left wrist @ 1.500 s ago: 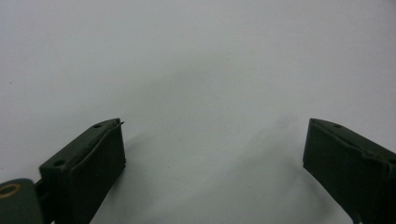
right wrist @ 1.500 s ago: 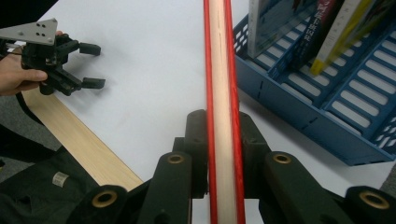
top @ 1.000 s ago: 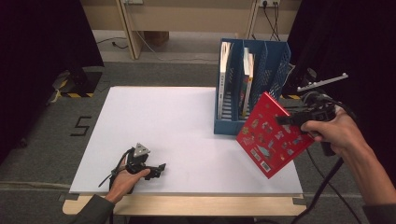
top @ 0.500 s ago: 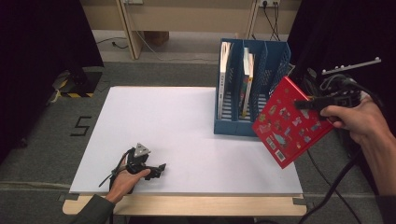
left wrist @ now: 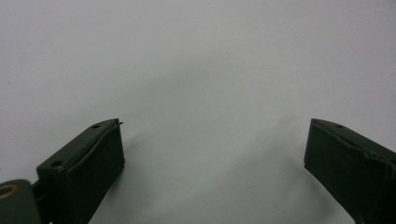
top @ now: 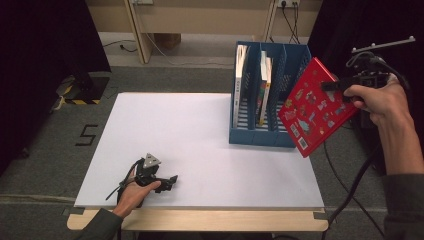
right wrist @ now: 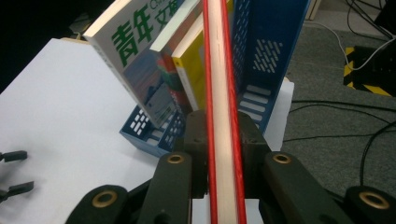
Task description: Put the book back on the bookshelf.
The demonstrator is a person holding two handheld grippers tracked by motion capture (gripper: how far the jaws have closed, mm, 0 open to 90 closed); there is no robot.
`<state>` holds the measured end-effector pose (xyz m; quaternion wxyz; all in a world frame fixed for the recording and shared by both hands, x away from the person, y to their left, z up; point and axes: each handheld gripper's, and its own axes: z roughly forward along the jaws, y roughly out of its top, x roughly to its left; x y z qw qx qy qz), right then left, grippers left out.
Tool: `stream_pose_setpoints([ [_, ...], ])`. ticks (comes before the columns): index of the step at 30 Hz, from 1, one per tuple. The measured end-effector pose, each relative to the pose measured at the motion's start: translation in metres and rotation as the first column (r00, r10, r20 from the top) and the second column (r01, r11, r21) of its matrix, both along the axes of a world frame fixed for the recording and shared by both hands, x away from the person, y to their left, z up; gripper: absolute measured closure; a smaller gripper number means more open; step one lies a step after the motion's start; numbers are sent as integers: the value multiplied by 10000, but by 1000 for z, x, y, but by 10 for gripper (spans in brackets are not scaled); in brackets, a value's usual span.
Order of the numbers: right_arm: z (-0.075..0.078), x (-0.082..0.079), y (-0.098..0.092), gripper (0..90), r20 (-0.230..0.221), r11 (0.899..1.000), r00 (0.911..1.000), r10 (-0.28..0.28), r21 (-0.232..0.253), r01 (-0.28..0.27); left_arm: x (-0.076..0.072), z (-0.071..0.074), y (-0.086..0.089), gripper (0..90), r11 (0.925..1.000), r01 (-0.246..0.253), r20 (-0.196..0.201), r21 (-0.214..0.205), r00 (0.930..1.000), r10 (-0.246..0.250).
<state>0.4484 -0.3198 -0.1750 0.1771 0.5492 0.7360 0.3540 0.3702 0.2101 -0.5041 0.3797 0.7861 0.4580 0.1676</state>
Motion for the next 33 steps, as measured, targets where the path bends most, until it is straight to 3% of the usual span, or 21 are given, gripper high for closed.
stream_pose_setpoints([
  [9, -9, 31, -3, 790, 79, 9958, 9983, -578, 713, 571, 0, 0, 1, 39, 10000, 17, -26, -58, 10000, -17],
  [17, -10, 49, -10, 787, 207, 9855, 9911, -1315, 1109, 1285, 0, 0, 0, 38, 10000, 18, -20, -31, 10000, -18],
  [20, -6, 54, -12, 789, 243, 9764, 9857, -1668, 1428, 1617, 0, 0, 0, 37, 10000, 17, -24, -49, 10000, -17],
  [27, 6, 62, -12, 789, 340, 9736, 9811, -1905, 1343, 1844, 0, 0, 0, 37, 10000, 25, -26, -42, 10000, -25],
  [33, 17, 59, -10, 789, 490, 9743, 9801, -1923, 1284, 1848, 0, 0, 1, 37, 10000, 31, -29, -59, 10000, -31],
])
